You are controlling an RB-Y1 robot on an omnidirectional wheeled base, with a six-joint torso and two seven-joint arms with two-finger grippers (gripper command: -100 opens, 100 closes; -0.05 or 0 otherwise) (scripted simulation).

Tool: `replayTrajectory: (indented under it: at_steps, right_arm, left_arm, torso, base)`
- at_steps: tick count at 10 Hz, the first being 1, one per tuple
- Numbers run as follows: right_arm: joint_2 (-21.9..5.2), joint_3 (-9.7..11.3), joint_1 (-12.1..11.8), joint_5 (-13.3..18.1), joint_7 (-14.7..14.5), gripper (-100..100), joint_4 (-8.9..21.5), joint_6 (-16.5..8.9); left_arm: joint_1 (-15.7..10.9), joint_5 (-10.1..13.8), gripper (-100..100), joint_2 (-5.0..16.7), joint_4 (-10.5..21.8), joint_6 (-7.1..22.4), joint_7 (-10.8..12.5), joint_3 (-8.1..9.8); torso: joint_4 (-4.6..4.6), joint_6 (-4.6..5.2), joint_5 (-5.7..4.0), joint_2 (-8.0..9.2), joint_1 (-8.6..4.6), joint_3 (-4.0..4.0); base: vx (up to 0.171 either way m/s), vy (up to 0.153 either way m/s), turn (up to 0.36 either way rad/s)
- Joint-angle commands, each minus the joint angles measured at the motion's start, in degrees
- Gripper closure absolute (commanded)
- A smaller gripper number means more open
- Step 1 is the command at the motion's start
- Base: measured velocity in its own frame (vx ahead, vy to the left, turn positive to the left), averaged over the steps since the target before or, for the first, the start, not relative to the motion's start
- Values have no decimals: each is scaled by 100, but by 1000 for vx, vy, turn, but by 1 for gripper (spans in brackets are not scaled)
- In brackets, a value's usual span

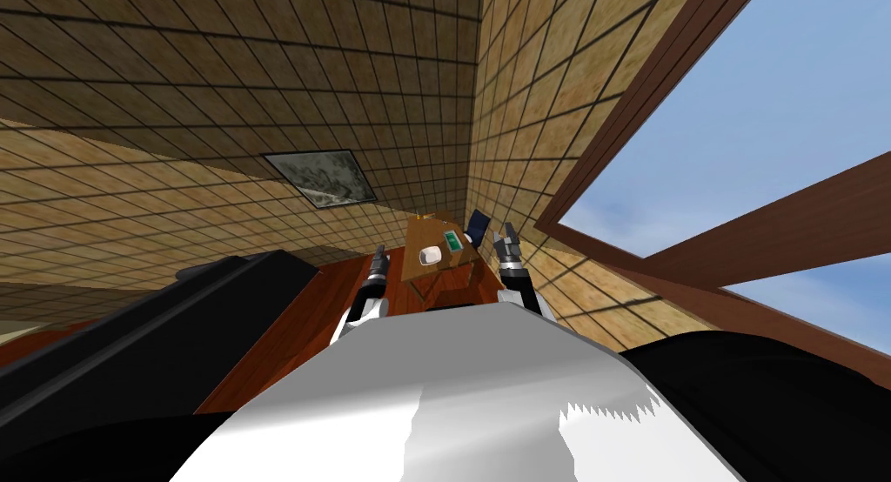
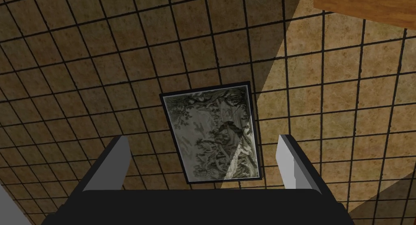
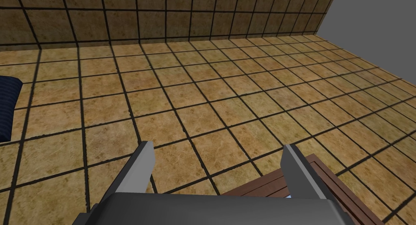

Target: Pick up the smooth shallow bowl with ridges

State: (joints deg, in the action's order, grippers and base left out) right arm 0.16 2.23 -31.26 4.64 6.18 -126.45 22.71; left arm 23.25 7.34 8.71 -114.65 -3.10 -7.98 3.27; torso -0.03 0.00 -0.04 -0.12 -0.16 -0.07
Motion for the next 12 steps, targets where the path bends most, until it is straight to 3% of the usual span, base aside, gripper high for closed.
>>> replayTrajectory:
  at_steps: [1,5,6,12]
  right_arm:
    - [0,0,0,0,0,0,0,0]
    - [0,0,0,0,0,0,0,0]
    - [0,0,0,0,0,0,0,0]
    - [0,0,0,0,0,0,0,0]
  left_arm:
    - [-103,14,-100,-1,203,252,-50,46]
    - [-371,26,-100,14,793,813,-81,105]
    - [-371,26,-100,14,793,813,-81,105]
    - [-693,-6,-100,29,1575,1423,41,64]
  torso:
    - [0,0,0,0,0,0]
    - [-1,1,-2,-4,-10,-2]
    - [-1,0,-2,-4,-7,-3]
    - [0,0,0,1,3,0]
  base:
    - [31,-61,11]
    - [38,-66,4]
    - [35,-44,3]
    - [36,-45,-5]
